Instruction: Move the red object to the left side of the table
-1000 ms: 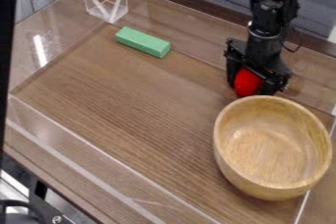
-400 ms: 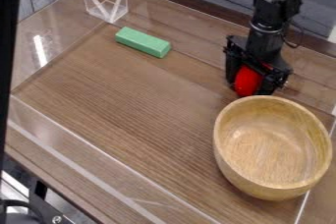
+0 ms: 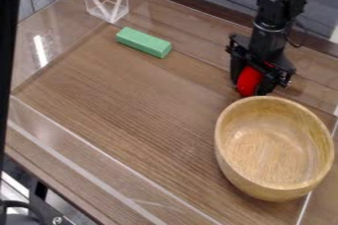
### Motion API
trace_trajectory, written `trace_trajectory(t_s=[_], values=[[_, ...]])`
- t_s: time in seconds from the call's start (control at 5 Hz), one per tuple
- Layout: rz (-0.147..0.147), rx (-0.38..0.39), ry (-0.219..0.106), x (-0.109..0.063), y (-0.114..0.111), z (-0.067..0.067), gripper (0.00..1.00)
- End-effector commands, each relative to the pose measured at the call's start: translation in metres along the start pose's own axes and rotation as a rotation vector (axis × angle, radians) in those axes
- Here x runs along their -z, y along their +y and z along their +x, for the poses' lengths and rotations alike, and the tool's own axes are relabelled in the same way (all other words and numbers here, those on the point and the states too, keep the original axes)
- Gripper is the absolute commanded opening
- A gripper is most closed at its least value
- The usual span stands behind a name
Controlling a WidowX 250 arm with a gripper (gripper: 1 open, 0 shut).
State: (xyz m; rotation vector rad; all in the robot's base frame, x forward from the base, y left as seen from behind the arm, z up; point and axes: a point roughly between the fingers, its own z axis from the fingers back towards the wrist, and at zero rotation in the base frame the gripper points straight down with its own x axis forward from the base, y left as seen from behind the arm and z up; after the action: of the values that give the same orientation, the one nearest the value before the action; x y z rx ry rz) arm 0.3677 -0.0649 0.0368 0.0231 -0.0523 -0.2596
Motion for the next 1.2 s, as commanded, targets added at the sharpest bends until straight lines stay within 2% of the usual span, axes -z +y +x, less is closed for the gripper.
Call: trace_trajectory(t_s=[0.0,0.2,0.4,0.6,0.8,1.0], values=[[0.009,0.036,-0.075,-0.037,0.001,0.002,1.0],[0.01,0.061,-0.073,-0.04,0.004,-0.002,0.0],[0.007,0.095,-0.073,-0.039,0.007,0.004,0.0],[0.002,0.12,-0.068,-0.039,0.01,0.009,1.0],[-0.002,0.138,-0.056,-0.027,0.005,0.01,0.0],[-0.003,0.155,-0.044,-0.018,0.001,0.009,1.0]])
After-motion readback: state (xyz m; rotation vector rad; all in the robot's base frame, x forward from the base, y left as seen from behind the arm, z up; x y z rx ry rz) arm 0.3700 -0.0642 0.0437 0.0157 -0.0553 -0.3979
